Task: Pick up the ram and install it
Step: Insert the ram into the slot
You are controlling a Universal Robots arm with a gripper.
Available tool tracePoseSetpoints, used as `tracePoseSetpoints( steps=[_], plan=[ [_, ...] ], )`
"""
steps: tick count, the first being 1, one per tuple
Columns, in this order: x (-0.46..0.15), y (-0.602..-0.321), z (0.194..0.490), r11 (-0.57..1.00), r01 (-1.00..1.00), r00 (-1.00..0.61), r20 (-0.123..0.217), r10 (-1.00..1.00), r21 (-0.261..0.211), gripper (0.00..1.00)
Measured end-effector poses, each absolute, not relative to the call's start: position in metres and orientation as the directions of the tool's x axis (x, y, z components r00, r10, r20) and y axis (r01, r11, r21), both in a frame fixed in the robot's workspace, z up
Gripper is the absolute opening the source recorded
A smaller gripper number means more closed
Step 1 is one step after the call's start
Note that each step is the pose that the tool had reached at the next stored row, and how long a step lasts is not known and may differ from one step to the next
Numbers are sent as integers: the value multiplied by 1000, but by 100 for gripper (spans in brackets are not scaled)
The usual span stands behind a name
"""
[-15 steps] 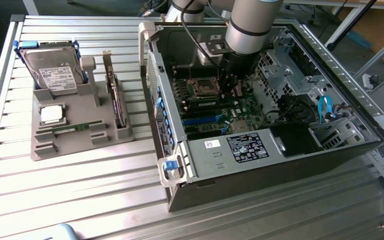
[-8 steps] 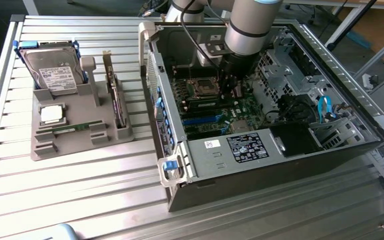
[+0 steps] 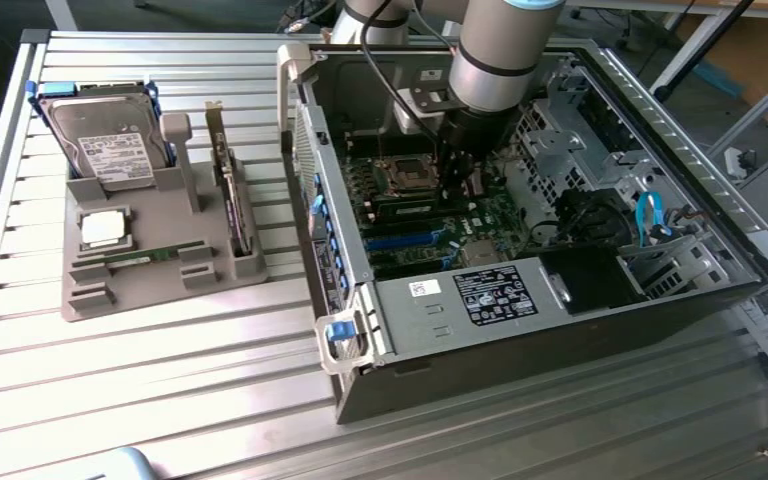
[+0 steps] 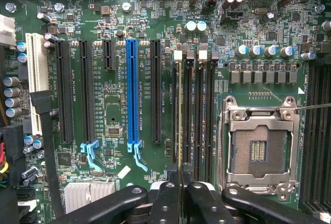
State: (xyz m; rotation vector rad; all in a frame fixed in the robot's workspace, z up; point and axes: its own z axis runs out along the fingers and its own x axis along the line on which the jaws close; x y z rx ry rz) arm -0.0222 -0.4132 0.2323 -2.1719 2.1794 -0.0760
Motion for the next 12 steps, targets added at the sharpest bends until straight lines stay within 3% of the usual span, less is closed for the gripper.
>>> tracePoseSetpoints(
  steps=[8, 9, 12],
  plan=[
    [-22, -413, 232, 4, -997, -3, -11, -1000, -80, 13],
    [-22, -413, 232, 4, -997, -3, -11, -1000, -80, 19],
    [-22, -413, 232, 4, -997, -3, -11, -1000, -80, 19]
  ],
)
